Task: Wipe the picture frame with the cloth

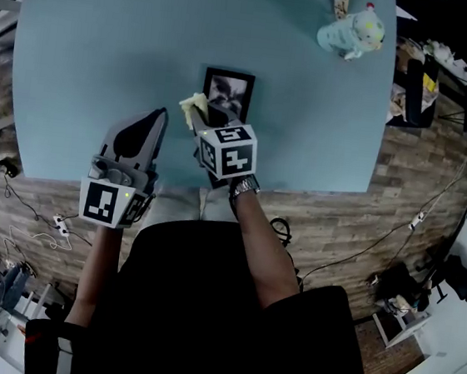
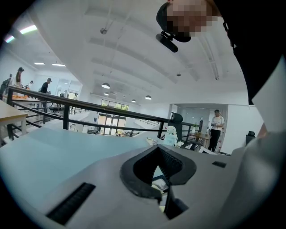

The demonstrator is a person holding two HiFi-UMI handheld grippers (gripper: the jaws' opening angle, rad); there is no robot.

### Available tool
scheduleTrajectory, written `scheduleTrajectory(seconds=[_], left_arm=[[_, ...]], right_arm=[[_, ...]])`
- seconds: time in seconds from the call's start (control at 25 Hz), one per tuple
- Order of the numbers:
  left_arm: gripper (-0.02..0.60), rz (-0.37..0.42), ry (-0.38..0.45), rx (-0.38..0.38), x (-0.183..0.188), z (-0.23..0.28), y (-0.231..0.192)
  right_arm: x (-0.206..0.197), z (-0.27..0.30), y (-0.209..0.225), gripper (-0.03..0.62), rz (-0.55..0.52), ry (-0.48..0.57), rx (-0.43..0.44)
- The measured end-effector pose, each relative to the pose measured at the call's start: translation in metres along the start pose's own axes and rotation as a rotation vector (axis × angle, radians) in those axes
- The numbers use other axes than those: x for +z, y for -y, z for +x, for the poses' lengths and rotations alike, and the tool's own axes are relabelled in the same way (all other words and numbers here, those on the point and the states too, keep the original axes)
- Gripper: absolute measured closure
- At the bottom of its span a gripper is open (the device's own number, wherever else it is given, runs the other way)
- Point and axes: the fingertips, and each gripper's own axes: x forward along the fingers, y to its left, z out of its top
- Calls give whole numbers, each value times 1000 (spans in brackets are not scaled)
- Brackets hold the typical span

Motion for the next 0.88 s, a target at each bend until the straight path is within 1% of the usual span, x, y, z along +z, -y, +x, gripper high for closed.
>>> scheduleTrajectory(seconds=[0.2,0.32,0.88], left_arm=[[584,-3,-18,-11,-6,3,4],[584,0,-3,-32,-2,9,10],[584,17,-15,-114,1,30,35]], right_arm=[[1,-4,6,537,17,16,-8],[0,-9,12,537,29,25,-20],[1,-40,52,537,112,79,-108]])
